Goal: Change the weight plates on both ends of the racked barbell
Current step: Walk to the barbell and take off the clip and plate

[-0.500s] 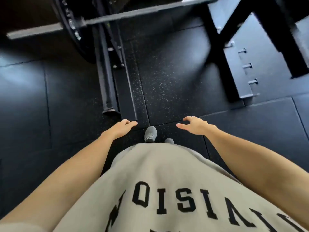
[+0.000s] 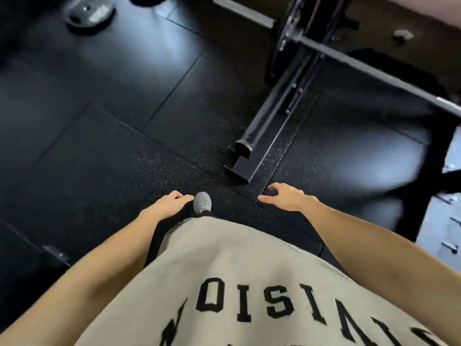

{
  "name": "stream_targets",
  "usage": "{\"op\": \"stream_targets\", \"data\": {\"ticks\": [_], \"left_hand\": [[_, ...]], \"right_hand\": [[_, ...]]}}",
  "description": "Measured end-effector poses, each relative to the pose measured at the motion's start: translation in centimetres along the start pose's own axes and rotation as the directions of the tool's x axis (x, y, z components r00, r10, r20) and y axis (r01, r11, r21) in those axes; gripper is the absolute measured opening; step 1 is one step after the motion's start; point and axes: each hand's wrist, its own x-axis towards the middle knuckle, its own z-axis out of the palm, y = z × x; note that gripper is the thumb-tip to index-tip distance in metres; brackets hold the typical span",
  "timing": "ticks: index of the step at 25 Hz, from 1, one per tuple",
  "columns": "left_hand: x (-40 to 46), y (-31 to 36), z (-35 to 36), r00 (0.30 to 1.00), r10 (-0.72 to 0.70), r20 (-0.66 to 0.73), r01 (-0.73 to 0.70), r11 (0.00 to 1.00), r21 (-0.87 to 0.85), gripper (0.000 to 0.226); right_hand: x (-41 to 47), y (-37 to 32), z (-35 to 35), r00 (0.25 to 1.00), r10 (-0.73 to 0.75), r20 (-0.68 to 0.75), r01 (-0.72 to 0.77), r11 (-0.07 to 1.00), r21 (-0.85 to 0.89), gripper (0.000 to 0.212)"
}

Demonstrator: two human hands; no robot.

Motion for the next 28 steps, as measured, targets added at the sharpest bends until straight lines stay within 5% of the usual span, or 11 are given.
{"op": "stream_targets", "data": {"ticks": [13, 28], "left_hand": [[8.6, -12.7, -23.3, 0.996, -0.075, -0.043, 0.065, 0.979, -0.194, 0.061], [25.8, -3.9, -51.3, 0.997, -0.059, -0.057, 0.042, 0.963, -0.265, 0.059]], "right_hand": [[14.6, -29.1, -3.7, 0.99, -0.138, 0.036, 0.138, 0.99, 0.011, 0.087], [35.6, -50.2, -22.4, 0.983, -0.174, 0.062, 0.177, 0.984, -0.036, 0.102]]}}
